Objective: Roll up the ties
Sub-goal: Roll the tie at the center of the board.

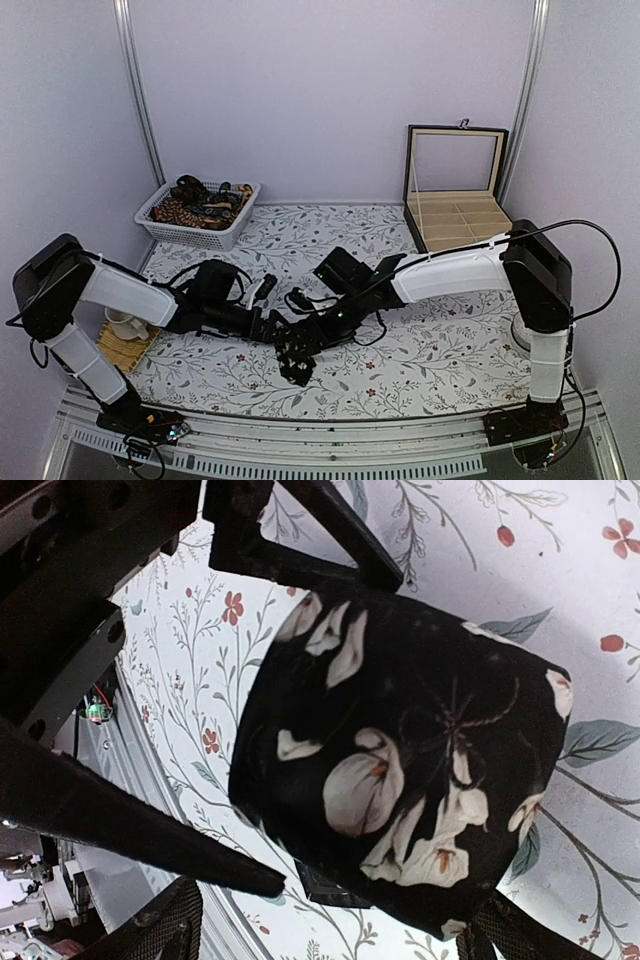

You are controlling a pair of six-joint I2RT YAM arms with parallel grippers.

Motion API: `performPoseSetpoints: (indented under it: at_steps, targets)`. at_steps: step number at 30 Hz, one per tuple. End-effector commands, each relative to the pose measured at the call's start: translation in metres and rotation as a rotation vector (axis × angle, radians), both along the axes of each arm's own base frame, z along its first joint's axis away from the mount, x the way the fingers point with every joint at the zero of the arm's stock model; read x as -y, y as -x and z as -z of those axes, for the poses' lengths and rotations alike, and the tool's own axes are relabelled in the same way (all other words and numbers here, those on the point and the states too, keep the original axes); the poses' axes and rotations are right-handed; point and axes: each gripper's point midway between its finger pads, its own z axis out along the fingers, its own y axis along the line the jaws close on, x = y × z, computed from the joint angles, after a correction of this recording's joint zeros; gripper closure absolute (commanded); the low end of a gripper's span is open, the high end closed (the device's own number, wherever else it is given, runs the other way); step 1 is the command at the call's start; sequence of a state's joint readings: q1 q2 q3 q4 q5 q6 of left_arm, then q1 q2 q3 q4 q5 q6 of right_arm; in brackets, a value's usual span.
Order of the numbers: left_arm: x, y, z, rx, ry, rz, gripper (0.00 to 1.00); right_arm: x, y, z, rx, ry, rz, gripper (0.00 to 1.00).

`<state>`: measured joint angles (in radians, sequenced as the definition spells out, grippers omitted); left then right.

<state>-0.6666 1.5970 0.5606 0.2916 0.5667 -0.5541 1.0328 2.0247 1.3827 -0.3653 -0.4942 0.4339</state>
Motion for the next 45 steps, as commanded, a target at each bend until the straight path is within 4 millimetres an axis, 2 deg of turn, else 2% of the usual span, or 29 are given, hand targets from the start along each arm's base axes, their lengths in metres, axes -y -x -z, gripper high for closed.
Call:
performPoseSetpoints:
  at_steps: [1, 6, 11, 18, 25, 29, 39, 45]
  targets:
    - [0.007, 0.001, -0.006, 0.003, 0.034, 0.03, 0.0, -0.009, 0.002, -0.072, 0.074, -0.166, -0.048, 0.16]
    - [0.008, 0.01, 0.001, -0.033, 0.052, 0.057, 0.0, -0.011, 0.007, -0.069, 0.057, -0.18, -0.073, 0.23]
    - [0.007, 0.023, 0.009, -0.065, 0.062, 0.098, 0.0, -0.017, 0.013, -0.064, 0.053, -0.184, -0.099, 0.24]
    - [0.0, 0.034, 0.023, -0.086, 0.042, 0.119, 0.04, -0.017, 0.011, -0.043, 0.047, -0.136, -0.102, 0.25]
    - [-0.002, 0.036, 0.034, -0.081, 0.02, 0.124, 0.05, -0.009, 0.01, -0.025, 0.042, -0.079, -0.088, 0.25]
    - [-0.006, 0.034, 0.044, -0.048, -0.047, 0.115, 0.11, -0.006, 0.011, -0.022, 0.039, -0.063, -0.084, 0.25]
    - [-0.021, 0.032, 0.06, 0.039, -0.177, 0.083, 0.23, -0.002, 0.011, -0.046, 0.046, -0.107, -0.103, 0.23]
    - [-0.031, 0.032, 0.069, 0.071, -0.246, 0.067, 0.28, 0.01, 0.008, -0.075, 0.076, -0.157, -0.114, 0.2]
